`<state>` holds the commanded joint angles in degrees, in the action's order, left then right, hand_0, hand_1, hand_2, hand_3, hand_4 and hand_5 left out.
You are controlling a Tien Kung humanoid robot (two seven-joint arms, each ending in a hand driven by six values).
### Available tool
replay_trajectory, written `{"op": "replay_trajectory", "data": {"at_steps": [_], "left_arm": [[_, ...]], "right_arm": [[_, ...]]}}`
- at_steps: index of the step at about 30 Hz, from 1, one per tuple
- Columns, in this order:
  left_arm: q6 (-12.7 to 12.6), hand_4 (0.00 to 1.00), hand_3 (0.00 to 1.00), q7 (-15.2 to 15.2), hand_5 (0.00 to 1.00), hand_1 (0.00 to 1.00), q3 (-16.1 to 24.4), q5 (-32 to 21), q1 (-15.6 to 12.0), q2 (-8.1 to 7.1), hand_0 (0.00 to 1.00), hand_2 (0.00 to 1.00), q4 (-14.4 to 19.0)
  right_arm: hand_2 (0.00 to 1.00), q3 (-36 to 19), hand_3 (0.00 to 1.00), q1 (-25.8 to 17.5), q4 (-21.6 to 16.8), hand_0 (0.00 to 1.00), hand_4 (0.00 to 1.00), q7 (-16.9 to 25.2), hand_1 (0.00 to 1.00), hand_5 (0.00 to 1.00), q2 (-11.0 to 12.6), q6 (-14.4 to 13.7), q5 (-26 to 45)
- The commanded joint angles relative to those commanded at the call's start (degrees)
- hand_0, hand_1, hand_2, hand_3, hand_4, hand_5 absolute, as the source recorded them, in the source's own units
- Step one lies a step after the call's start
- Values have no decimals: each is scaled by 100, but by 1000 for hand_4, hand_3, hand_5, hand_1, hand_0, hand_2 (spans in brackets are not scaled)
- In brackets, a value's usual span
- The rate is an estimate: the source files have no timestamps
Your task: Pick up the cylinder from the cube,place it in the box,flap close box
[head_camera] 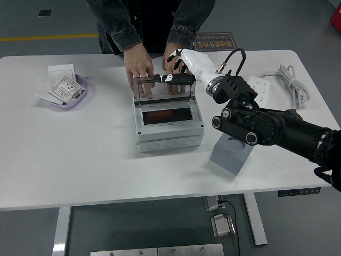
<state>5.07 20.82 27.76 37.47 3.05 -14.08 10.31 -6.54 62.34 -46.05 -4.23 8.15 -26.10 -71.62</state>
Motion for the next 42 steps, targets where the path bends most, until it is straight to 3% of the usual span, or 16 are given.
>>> {"op": "replay_trajectory", "data": {"at_steps": [21, 33, 34, 39, 40, 42], "left_arm": [[-17, 454, 556, -40, 31, 677, 32, -37, -47, 29, 654, 569, 0], [-24, 457, 557, -40, 31, 677, 78, -36, -89, 40, 654, 570, 0], [-27, 458, 558, -44, 31, 677, 68, -48, -90, 41, 654, 571, 0], [-32, 458, 558, -49, 31, 677, 84, -34, -89, 51, 654, 571, 0], [-31, 461, 558, -46, 33, 679, 98, -21, -89, 54, 653, 571, 0], [-30, 461, 558, -38, 33, 679, 131, 12, -93, 62, 653, 571, 0]], "right_arm": [[578, -127, 706, -552, -1442, 552, 992, -128, 472, 763, 794, -14, -767], [575, -406, 697, -1008, -2300, 501, 986, -337, 444, 764, 1257, 149, -1202], [510, -438, 489, -1032, -2332, 425, 982, -344, 411, 766, 1275, 152, -1218], [510, -674, 489, -1157, -2422, 425, 982, -405, 411, 766, 1358, 182, -1347], [470, -765, 434, -1202, -2441, 410, 982, -427, 402, 773, 1386, 194, -1401], [470, -1002, 434, -1345, -2507, 410, 982, -491, 402, 773, 1467, 226, -1571]]}}
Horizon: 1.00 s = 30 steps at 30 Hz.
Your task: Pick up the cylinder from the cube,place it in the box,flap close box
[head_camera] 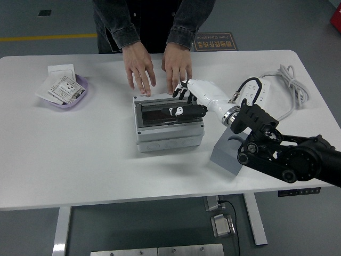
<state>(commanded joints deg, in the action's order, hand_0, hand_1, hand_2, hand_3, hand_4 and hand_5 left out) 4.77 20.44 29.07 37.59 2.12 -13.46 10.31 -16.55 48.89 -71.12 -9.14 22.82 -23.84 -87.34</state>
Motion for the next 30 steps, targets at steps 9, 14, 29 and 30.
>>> {"op": "replay_trajectory", "data": {"at_steps": [9, 14, 29, 30], "left_arm": [[6, 460, 557, 78, 36, 682, 401, 324, -85, -8, 653, 571, 0], [-5, 462, 557, 81, 38, 682, 550, 407, -157, -26, 653, 571, 0], [-12, 466, 557, 65, 43, 686, 573, 418, -169, -127, 653, 571, 0], [-13, 466, 557, 66, 43, 686, 576, 413, -182, -139, 653, 571, 0]], "right_arm": [[458, -1688, 436, -1298, -927, 427, 981, -118, 411, 786, 415, -109, -876], [437, -2772, 434, -2341, -1544, 404, 983, 556, 365, 781, 227, -528, -98], [661, -5641, 697, -4520, -2037, 658, 998, 2506, 637, 649, 177, 190, 3199], [661, -5746, 697, -4547, -2035, 658, 998, 2487, 637, 649, 192, 201, 3365]]}}
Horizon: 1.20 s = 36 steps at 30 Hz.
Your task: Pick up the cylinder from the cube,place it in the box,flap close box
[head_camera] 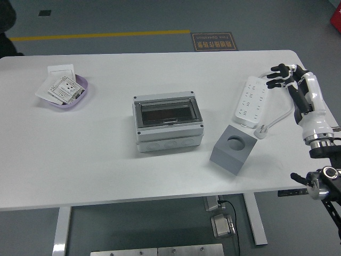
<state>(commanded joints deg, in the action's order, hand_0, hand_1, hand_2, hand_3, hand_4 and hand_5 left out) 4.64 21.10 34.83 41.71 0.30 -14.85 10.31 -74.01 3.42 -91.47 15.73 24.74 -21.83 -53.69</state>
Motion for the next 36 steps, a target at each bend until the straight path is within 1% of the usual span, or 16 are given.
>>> {"op": "replay_trajectory", "data": {"at_steps": [3, 4, 6, 9, 10, 11, 17, 26, 36], "left_arm": [[-8, 466, 557, 5, 43, 686, 14, -18, -60, -23, 653, 571, 0], [-14, 468, 558, 2, 43, 686, 1, -44, -85, -29, 653, 572, 0], [-29, 468, 558, -9, 43, 686, -40, -107, -115, -36, 653, 572, 0], [-44, 468, 558, -10, 43, 686, -83, -163, -132, -40, 653, 572, 0], [-47, 470, 558, -11, 45, 686, -108, -186, -133, -40, 653, 572, 0], [-49, 470, 558, -11, 45, 686, -120, -199, -134, -41, 653, 572, 0], [-48, 470, 558, 15, 46, 685, -12, -81, -150, -43, 653, 573, 0], [-49, 471, 559, 15, 47, 687, 106, 40, -148, -56, 652, 572, 0], [-39, 472, 561, 29, 49, 683, 226, 162, -158, -51, 652, 573, 0]], "right_arm": [[661, -219, 697, -52, 20, 658, 998, -77, 637, 649, 23, 17, 433], [780, -268, 763, -59, 31, 829, 998, -122, 761, 713, 28, 11, 578], [780, -323, 763, -38, 58, 829, 998, -205, 761, 713, 29, -21, 703], [780, -339, 763, 26, 90, 829, 998, -310, 761, 713, 27, -68, 689], [800, -327, 788, 58, 90, 852, 998, -359, 790, 748, 37, -88, 639], [800, -319, 788, 78, 88, 852, 998, -390, 790, 748, 44, -102, 604], [798, -338, 799, 122, 59, 851, 998, -539, 795, 759, 53, -163, 384], [790, -378, 801, 85, 15, 852, 998, -667, 801, 742, 79, -185, 153], [786, -473, 797, 34, 40, 860, 998, -674, 802, 727, 78, -210, 104]]}}
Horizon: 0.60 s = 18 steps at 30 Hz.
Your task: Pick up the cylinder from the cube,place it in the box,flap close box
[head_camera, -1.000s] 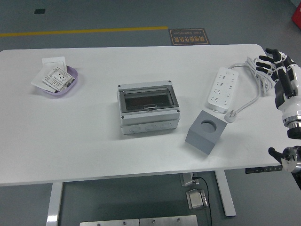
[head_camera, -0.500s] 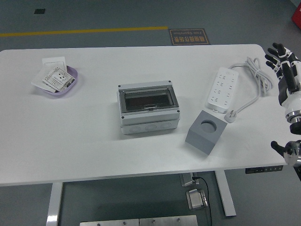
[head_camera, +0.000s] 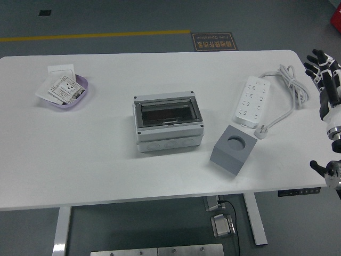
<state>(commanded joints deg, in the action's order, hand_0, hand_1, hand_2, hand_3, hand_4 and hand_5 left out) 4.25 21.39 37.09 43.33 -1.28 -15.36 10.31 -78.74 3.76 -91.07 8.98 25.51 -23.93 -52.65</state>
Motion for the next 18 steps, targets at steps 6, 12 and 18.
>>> {"op": "replay_trajectory", "data": {"at_steps": [6, 12, 18], "left_arm": [[5, 472, 561, -13, 50, 684, -55, -59, 6, 4, 652, 573, 0], [12, 474, 562, -7, 49, 682, -45, -46, 2, 9, 652, 573, 0], [17, 474, 562, -7, 49, 682, -78, -85, 0, 0, 651, 573, 0]], "right_arm": [[784, 19, 797, -4, 5, 855, 998, 139, 797, 716, 3, -127, -92], [782, 17, 796, 13, -78, 857, 998, 182, 797, 712, 33, -298, -449], [798, 8, 875, 30, -107, 824, 866, 165, 790, 208, 42, -316, -504]]}}
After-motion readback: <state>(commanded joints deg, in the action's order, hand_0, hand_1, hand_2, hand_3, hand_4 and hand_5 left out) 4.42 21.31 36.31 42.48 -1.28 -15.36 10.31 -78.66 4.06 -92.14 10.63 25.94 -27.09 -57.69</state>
